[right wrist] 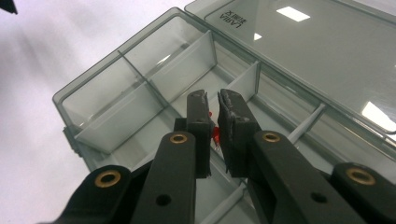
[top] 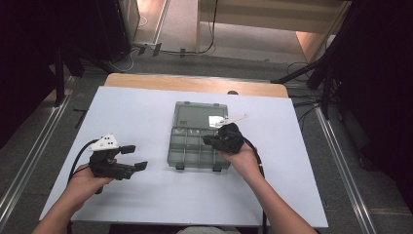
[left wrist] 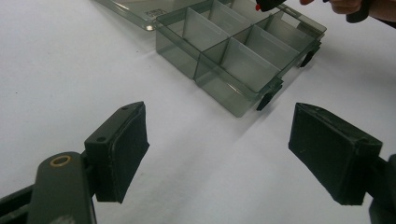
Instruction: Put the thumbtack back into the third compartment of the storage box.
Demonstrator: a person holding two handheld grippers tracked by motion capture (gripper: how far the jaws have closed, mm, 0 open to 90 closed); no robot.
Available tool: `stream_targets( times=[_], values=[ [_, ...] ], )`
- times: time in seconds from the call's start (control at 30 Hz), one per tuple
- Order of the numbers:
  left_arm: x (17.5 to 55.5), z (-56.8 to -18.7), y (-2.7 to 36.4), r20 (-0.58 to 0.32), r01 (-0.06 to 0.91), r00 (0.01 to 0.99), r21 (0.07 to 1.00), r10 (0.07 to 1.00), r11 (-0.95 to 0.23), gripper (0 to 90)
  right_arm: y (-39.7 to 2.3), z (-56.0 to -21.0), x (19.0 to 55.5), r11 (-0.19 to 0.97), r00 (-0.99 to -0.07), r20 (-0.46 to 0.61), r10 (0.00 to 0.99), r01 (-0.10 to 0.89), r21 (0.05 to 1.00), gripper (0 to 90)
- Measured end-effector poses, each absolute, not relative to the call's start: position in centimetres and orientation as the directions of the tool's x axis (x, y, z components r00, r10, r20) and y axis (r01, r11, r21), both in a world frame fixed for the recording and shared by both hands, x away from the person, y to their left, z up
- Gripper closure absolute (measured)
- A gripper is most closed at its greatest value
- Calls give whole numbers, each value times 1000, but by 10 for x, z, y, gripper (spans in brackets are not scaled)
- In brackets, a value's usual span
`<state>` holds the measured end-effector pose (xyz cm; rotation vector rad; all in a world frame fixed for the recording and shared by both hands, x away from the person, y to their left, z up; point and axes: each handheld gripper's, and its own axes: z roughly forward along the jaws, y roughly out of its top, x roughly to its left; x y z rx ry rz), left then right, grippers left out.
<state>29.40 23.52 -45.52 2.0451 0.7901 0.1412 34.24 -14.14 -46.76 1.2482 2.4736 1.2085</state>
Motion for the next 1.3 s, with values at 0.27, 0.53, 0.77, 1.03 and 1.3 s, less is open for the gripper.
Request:
stream_targets(
  times=[0.27, 0.53, 0.77, 1.03, 1.3],
  values=[
    [294, -456, 234, -203, 486, 789, 784, 580, -387, 193, -141, -472, 352, 324, -633, 234, 738, 637, 700, 837],
    [294, -457, 233, -202, 485, 791, 782, 578, -391, 193, -142, -473, 353, 314, -628, 237, 741, 636, 705, 830],
    [295, -457, 233, -208, 493, 790, 775, 577, -395, 194, -142, -473, 352, 303, -632, 244, 735, 628, 717, 674],
    [296, -455, 235, -235, 513, 778, 773, 582, -374, 194, -141, -469, 350, 274, -657, 276, 702, 606, 747, 402],
    [296, -453, 236, -224, 504, 779, 778, 586, -374, 193, -147, -466, 347, 272, -665, 267, 698, 590, 760, 333]
  ],
)
